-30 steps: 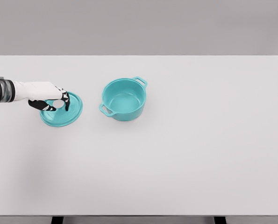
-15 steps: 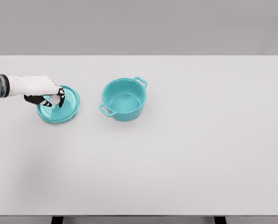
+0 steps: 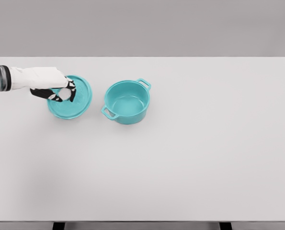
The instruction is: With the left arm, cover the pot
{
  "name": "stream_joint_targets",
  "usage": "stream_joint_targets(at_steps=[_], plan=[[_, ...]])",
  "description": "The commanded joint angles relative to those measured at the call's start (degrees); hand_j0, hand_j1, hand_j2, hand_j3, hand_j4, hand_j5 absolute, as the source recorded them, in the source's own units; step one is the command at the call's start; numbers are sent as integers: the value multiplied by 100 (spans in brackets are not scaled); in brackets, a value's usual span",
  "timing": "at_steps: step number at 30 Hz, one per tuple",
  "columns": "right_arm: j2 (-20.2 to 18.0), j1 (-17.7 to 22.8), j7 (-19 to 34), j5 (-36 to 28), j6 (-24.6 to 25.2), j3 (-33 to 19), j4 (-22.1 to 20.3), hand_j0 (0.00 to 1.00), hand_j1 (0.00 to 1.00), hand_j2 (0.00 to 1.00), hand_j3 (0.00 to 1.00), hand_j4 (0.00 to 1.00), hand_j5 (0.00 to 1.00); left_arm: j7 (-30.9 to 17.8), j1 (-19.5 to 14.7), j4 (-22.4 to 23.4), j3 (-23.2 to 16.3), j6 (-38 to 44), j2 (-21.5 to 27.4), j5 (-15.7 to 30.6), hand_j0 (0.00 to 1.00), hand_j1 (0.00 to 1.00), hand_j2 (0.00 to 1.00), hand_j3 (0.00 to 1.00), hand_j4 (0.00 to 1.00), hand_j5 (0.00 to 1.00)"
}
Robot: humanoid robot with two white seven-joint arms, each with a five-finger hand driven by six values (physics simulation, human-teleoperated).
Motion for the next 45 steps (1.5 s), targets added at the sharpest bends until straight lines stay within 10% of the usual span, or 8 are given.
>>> stream_joint_targets(at_steps=[1, 45], plan=[[-1, 0, 2, -1, -1, 5, 0, 100, 100, 100, 100, 100, 100, 2, 0, -169, 4, 11, -22, 72, 43, 43, 43, 43, 43, 43], [-1, 0, 2, -1, -1, -4, 9, 100, 100, 100, 100, 100, 100, -526, -764, 103, -286, 11, -1586, 151, 43, 43, 43, 43, 43, 43]])
